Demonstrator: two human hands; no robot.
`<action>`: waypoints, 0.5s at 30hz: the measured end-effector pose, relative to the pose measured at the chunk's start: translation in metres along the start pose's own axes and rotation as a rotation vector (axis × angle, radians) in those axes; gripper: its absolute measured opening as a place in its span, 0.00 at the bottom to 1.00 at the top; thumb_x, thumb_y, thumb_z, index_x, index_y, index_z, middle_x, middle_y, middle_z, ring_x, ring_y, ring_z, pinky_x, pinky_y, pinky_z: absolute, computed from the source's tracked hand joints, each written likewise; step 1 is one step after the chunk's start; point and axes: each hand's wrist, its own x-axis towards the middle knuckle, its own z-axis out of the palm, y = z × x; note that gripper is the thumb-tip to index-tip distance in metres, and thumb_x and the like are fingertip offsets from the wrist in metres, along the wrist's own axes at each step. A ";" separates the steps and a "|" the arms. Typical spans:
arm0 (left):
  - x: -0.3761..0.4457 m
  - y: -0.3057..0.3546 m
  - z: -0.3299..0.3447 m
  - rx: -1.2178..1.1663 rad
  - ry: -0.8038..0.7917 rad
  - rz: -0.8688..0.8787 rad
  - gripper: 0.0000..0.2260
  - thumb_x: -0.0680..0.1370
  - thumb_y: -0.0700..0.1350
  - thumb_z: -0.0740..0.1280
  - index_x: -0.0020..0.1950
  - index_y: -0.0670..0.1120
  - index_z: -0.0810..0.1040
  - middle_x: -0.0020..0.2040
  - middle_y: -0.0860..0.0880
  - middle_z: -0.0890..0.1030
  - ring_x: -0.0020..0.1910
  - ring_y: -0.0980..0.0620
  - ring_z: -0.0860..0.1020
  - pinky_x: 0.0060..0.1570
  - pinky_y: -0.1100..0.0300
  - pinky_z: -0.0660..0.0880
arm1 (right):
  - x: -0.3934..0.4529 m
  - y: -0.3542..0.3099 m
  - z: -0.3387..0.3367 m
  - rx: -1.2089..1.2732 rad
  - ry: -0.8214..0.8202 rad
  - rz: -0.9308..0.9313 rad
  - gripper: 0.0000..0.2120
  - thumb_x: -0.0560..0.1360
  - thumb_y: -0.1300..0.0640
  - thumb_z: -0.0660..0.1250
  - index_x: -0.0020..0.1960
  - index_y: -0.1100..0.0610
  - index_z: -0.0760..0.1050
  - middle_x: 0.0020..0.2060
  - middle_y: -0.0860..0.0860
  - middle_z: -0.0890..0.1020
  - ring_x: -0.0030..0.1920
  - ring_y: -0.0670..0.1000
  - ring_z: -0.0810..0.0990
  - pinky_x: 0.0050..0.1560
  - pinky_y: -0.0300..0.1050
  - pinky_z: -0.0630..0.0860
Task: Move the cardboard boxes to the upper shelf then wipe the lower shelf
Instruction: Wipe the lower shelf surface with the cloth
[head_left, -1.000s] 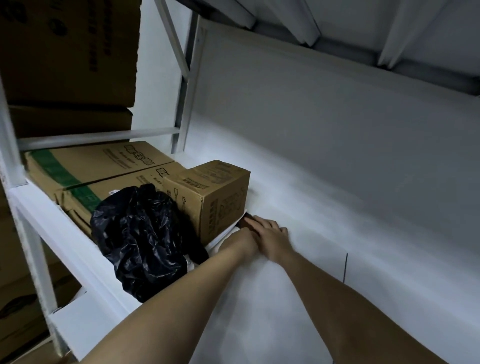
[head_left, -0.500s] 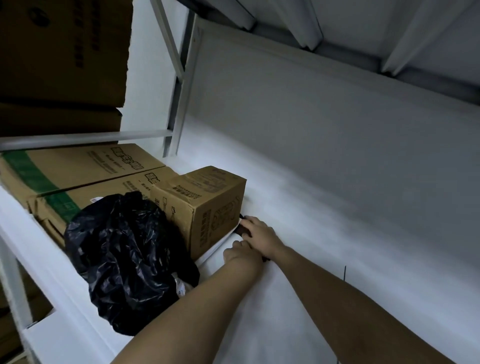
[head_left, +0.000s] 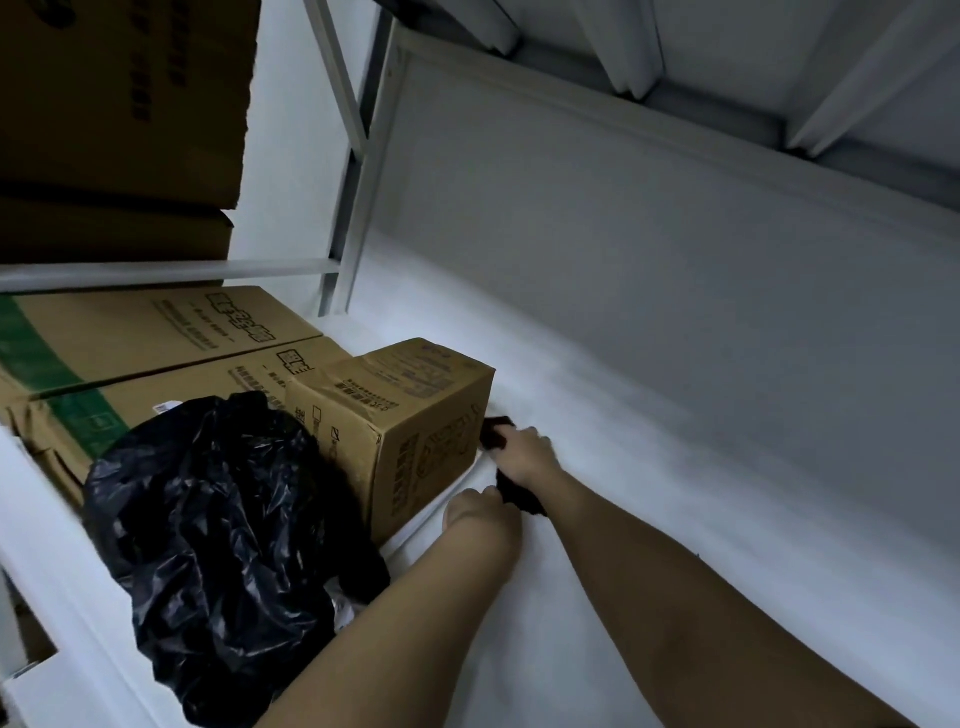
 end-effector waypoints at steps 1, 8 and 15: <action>0.000 -0.001 0.001 0.006 -0.003 0.009 0.31 0.79 0.48 0.62 0.77 0.44 0.52 0.73 0.42 0.60 0.70 0.44 0.64 0.60 0.53 0.70 | 0.001 -0.008 -0.001 -0.007 -0.021 -0.095 0.19 0.80 0.55 0.54 0.70 0.50 0.67 0.66 0.58 0.68 0.66 0.63 0.67 0.65 0.54 0.68; 0.001 -0.007 0.000 -0.038 -0.029 0.031 0.32 0.80 0.50 0.62 0.78 0.43 0.49 0.76 0.44 0.56 0.73 0.44 0.61 0.66 0.53 0.64 | 0.002 -0.010 0.000 0.085 -0.087 -0.402 0.15 0.79 0.62 0.56 0.60 0.61 0.77 0.64 0.57 0.74 0.59 0.59 0.75 0.59 0.46 0.72; 0.003 -0.008 0.000 -0.023 -0.040 0.041 0.27 0.80 0.48 0.60 0.76 0.44 0.55 0.70 0.42 0.62 0.65 0.42 0.69 0.52 0.53 0.69 | 0.015 0.022 0.004 -0.050 0.176 -0.090 0.19 0.81 0.57 0.54 0.69 0.48 0.72 0.62 0.57 0.75 0.60 0.59 0.75 0.62 0.49 0.72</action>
